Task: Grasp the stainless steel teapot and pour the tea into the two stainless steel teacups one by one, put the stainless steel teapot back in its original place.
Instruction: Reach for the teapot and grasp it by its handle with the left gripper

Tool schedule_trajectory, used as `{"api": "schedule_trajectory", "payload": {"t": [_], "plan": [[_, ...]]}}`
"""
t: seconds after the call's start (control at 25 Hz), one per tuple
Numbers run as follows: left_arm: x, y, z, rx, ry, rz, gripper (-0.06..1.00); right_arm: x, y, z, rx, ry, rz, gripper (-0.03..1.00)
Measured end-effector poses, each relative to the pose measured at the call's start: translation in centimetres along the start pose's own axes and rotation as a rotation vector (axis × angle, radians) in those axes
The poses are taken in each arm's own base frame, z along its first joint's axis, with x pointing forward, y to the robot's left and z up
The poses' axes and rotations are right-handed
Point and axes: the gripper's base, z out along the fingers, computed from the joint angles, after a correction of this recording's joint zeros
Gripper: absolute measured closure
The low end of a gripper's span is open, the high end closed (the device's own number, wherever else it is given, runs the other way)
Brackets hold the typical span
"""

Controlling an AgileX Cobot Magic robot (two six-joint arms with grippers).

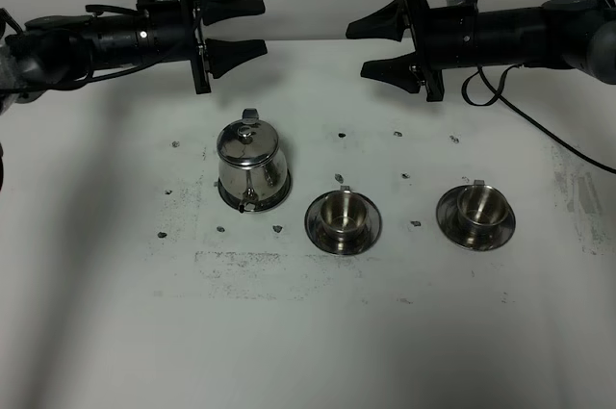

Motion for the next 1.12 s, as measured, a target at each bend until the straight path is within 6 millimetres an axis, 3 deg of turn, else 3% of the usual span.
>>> {"api": "schedule_trajectory", "payload": {"t": [0.48, 0.88, 1.12], "plan": [[0.0, 0.0, 0.0, -0.002, 0.001, -0.008, 0.41, 0.0, 0.0, 0.0, 0.0, 0.0, -0.005, 0.41], [0.1, 0.1, -0.1, -0.026, 0.011, 0.028, 0.41, 0.5, -0.2, -0.1, 0.016, 0.064, -0.117, 0.41], [0.5, -2.2, -1.0, -0.103, 0.032, 0.097, 0.41, 0.5, 0.4, -1.6, 0.03, 0.1, -0.177, 0.41]]}}
